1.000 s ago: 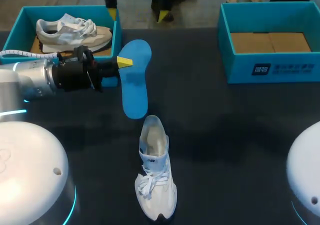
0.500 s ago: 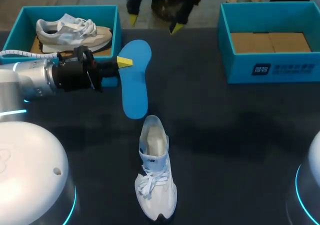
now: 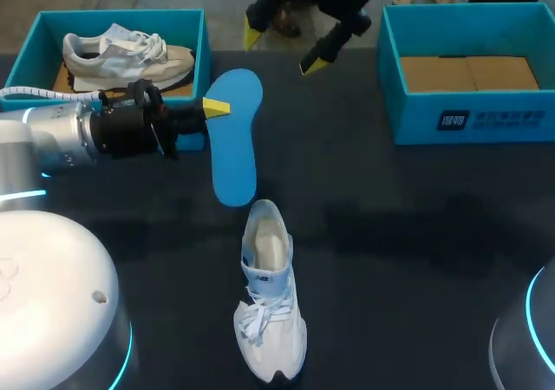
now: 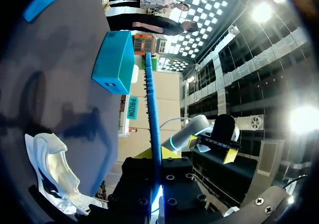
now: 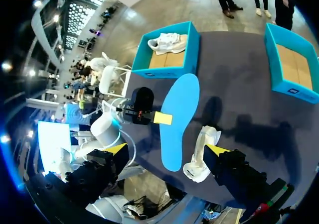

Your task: Take the shoe out of the shoebox, open the shoe tongue, remove and reinsert the insole, then place the shoe into the shoebox

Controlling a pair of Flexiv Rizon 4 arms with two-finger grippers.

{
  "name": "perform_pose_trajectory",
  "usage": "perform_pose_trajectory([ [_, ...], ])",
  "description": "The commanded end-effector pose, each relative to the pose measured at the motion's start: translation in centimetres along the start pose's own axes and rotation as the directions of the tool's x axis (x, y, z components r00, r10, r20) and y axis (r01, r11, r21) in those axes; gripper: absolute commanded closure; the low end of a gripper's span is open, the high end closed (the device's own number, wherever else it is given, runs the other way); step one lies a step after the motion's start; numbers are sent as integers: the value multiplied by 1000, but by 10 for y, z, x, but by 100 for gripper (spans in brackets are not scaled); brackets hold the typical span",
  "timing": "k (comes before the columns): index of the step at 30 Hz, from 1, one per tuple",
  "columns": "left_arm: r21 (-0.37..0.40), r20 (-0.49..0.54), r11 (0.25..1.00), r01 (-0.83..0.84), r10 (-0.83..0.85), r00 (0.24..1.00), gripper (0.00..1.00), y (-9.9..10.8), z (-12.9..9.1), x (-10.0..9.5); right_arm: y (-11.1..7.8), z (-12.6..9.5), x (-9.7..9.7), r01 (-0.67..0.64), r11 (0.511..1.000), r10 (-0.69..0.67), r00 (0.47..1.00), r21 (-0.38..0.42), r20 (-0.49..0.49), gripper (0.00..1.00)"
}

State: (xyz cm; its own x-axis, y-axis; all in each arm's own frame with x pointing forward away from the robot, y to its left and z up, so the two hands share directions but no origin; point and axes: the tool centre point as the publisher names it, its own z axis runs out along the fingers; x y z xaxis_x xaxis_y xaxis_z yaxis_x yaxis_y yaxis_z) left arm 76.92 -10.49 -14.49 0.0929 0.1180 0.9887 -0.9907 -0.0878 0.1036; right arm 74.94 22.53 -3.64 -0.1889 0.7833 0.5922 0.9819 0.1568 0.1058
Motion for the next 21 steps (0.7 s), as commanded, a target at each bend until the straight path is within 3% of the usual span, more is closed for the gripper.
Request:
perform_pose_trajectory([
  [1, 1, 3, 1000, 0, 0, 1000, 100, 1, 0, 1, -8, 6, -9, -5, 1000, -7, 835, -21, -551, 0],
  [12, 1, 3, 1000, 0, 0, 1000, 100, 1, 0, 1, -9, 15, -22, -16, 998, -33, 743, -67, -669, 0],
  [21, 1, 3, 1000, 0, 0, 1000, 100, 1, 0, 1, -10, 23, -29, -26, 998, -26, 718, -65, -695, 0],
])
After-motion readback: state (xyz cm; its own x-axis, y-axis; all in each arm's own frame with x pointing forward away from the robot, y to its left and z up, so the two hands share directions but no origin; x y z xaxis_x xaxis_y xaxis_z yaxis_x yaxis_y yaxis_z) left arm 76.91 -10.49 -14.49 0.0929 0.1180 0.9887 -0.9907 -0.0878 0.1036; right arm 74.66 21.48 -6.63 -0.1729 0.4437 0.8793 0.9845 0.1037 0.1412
